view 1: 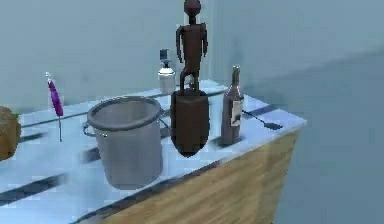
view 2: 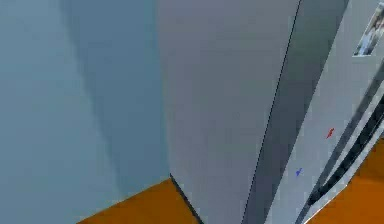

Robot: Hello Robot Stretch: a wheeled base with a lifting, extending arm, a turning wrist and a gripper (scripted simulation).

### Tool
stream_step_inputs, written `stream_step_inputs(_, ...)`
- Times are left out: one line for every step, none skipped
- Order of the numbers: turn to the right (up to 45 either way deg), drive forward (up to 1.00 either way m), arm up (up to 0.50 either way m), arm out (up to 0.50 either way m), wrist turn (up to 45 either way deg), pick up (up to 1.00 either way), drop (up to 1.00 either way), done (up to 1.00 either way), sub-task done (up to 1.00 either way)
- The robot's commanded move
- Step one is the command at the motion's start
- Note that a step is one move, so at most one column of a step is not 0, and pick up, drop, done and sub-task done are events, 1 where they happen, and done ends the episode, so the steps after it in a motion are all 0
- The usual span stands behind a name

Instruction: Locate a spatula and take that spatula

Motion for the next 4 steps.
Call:
stream_step_inputs(-45.0,0.00,0.00,0.00,0.0,0.00,0.00,0.00,0.00)
stream_step_inputs(-27.0,0.00,0.00,0.00,0.0,0.00,0.00,0.00,0.00)
stream_step_inputs(-3.0,0.00,0.00,0.00,0.0,0.00,0.00,0.00,0.00)
stream_step_inputs(45.0,0.00,0.00,0.00,0.0,0.00,0.00,0.00,0.00)
